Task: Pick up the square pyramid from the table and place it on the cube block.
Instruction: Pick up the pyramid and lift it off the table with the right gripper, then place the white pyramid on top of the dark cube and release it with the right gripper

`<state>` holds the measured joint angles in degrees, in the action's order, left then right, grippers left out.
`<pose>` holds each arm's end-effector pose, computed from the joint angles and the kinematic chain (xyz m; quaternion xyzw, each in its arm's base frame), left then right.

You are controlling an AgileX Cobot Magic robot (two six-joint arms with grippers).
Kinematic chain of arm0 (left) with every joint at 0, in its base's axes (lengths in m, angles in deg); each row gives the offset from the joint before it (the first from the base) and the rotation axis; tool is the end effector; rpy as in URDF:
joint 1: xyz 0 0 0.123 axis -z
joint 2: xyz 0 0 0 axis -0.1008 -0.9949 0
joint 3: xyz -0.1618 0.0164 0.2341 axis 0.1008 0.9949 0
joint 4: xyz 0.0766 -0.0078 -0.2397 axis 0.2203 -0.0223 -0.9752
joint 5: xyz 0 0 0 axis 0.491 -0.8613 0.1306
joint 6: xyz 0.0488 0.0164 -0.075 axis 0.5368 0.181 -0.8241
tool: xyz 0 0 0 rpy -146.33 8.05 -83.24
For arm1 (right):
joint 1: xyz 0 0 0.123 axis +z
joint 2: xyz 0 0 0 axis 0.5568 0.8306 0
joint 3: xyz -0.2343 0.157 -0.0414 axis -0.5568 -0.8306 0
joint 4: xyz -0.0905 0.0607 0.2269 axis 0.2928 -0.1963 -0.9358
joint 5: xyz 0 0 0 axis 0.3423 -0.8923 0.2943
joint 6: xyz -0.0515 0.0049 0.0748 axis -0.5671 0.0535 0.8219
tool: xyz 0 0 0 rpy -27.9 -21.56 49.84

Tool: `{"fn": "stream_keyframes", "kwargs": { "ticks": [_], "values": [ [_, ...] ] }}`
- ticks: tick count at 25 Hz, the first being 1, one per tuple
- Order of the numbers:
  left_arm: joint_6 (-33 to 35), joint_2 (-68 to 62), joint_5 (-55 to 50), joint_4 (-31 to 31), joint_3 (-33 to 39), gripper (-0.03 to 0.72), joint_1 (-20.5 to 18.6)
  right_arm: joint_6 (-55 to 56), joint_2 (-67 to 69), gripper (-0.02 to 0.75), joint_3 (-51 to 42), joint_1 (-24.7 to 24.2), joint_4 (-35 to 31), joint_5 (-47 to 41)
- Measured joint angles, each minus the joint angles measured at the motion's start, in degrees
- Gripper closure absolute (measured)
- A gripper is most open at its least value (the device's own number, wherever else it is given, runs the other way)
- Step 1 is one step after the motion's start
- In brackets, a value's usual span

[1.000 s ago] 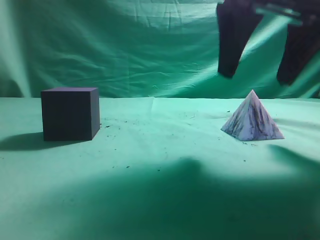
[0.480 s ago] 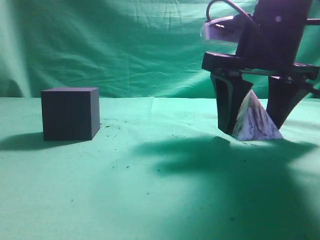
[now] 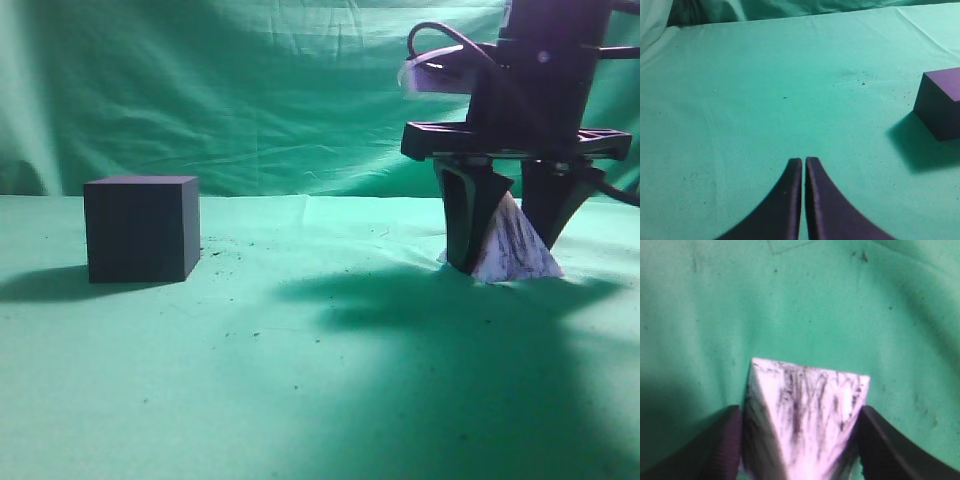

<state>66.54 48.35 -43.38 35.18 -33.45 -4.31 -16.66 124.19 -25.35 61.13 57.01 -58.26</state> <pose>0.0529 -0.0020 0.1749 0.0347 0.7947 0.0071 0.6060 0.3128 0.1609 0.1502 -0.2199 0.9701 0.0236 0.1001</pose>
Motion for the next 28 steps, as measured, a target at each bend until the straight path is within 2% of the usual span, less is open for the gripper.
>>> {"fn": "stream_keyframes", "kwargs": {
  "ticks": [1,8,12,17,18,21,28],
  "values": [
    [0.0,0.0,0.0,0.0,0.0,0.688,0.0,0.86,0.11,0.344,0.26,0.0,0.38,-0.29],
    [0.0,0.0,0.0,0.0,0.0,0.688,0.0,1.85,-0.32,0.344,0.78,0.09,1.04,-0.88],
    [0.0,0.0,0.0,0.0,0.0,0.688,0.0,1.77,-1.55,0.344,3.2,0.09,2.22,-4.85],
    [0.0,0.0,0.0,0.0,0.0,0.688,0.0,-0.66,-6.69,0.344,13.46,0.18,0.83,-11.99],
    [0.0,0.0,0.0,0.0,0.0,0.688,0.0,-2.0,-7.4,0.388,16.26,0.66,0.44,-14.05],
    [0.0,0.0,0.0,0.0,0.0,0.688,0.0,-4.24,-7.76,0.37,24.23,3.57,-0.77,-19.94],
    [0.0,0.0,0.0,0.0,0.0,0.688,0.0,-6.11,-1.4,0.37,38.48,16.36,-1.83,-27.63]
  ]
}}
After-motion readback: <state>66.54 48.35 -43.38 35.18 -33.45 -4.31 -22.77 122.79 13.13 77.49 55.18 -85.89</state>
